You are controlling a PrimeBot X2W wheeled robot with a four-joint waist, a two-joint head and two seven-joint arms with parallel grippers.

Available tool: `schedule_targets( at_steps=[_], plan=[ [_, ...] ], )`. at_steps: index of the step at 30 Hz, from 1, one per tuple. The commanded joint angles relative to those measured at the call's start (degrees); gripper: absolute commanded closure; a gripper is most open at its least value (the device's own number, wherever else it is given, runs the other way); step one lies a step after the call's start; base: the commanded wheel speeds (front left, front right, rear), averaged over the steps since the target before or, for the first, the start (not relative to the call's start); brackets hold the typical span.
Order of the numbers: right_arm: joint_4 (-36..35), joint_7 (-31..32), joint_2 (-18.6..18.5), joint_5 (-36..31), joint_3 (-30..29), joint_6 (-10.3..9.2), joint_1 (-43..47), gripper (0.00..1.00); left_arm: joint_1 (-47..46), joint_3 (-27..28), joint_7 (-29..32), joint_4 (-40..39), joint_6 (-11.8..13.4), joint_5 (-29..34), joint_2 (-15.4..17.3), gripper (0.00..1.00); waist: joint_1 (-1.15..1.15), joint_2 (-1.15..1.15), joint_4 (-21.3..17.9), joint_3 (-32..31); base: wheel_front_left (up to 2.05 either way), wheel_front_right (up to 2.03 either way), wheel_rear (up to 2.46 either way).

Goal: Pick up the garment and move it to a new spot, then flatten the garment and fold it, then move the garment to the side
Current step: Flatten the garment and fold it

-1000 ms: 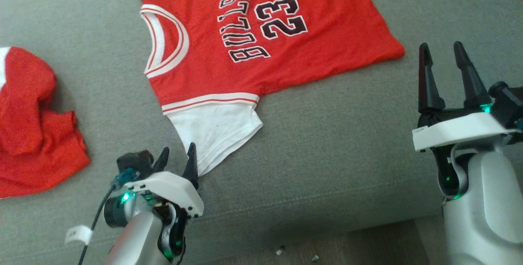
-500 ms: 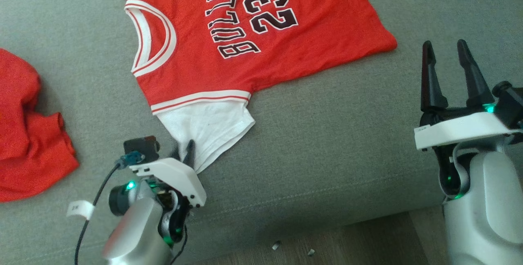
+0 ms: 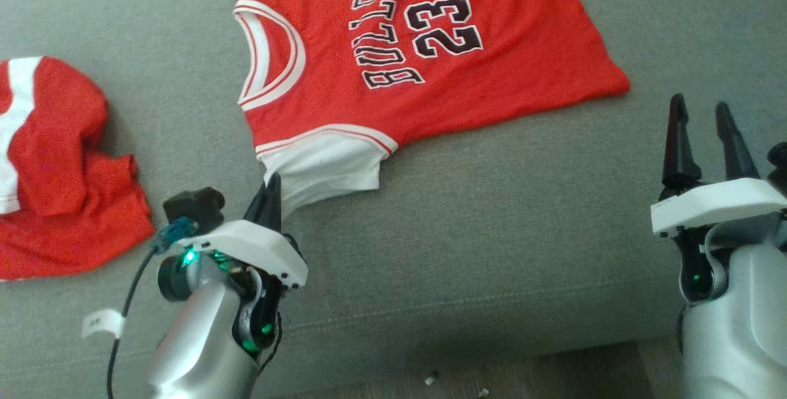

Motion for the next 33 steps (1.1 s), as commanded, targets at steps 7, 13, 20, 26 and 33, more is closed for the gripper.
schedule_targets(
  at_steps=[7, 13, 20, 26, 33],
  plan=[
    [4.58, 2.62, 0.31, -1.72, -1.85, 0.36, -5.58, 0.00, 0.18, 2.62, -1.71, -6.44, 1.33, -0.34, 1.74, 1.00, 0.00, 0.00, 2.50, 0.86, 0.00, 0.00, 0.00],
    [9.42, 3.58, 0.32, -4.08, -3.84, 0.36, -8.75, 0.00, 0.39, 3.47, -3.60, -9.43, 2.70, 0.09, 1.90, 1.00, 0.00, 0.00, 3.64, 2.28, 0.00, 0.00, 0.00],
    [15.00, 4.32, 0.32, -6.24, -5.41, 0.36, -12.77, 0.00, -0.26, 3.96, -4.71, -10.77, 2.97, 0.11, 1.76, 1.00, 0.00, 0.00, 5.01, 3.94, 0.00, 0.00, 0.00],
    [18.91, 4.36, 0.32, -8.50, -6.99, 0.36, -15.20, 0.00, -0.83, 3.58, -5.06, -10.82, 2.87, 0.18, 1.52, 1.00, 0.00, 0.00, 5.91, 4.85, 0.00, 0.00, 0.00],
    [25.19, 3.65, 0.32, -11.52, -9.73, 0.36, -18.37, 0.00, -1.53, 2.80, -5.53, -10.82, 2.75, 1.04, 1.42, 1.00, 0.00, 0.00, 6.59, 5.87, 0.00, 0.00, 0.00]
  ],
)
